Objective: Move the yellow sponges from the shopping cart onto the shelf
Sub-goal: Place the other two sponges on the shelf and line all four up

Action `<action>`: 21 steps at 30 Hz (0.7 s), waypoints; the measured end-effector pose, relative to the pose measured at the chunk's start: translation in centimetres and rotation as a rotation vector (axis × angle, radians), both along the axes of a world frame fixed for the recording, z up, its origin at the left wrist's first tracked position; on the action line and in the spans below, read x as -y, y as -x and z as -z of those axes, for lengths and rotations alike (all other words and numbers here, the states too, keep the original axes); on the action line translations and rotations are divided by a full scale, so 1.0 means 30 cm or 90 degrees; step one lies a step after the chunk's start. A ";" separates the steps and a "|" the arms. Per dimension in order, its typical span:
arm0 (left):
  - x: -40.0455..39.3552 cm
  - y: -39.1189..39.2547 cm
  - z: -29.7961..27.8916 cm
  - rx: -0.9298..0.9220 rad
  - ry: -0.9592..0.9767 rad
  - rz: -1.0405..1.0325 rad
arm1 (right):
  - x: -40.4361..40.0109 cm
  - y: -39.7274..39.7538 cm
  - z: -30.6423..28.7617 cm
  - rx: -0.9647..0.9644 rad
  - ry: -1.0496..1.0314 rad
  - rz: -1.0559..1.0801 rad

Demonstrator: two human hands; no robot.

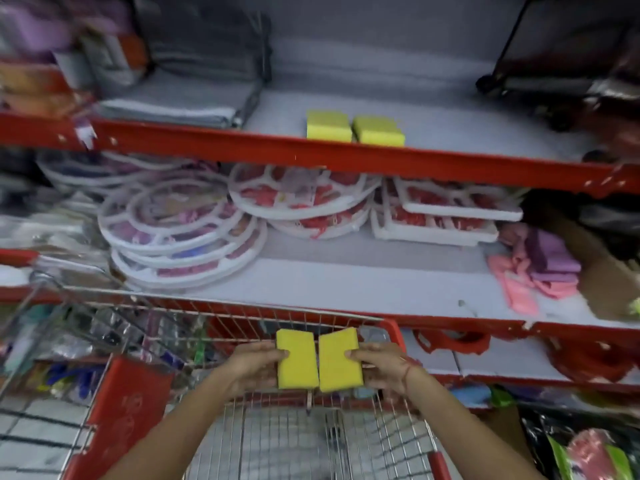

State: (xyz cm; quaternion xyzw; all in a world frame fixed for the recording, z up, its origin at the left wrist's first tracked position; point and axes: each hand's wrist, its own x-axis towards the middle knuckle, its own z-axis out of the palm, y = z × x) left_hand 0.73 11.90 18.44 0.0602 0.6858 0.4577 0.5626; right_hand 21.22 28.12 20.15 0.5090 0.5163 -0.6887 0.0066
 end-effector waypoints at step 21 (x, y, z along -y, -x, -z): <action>-0.379 0.068 -0.816 -0.174 -0.262 0.061 | -0.361 -0.036 -0.751 -0.211 -0.235 0.060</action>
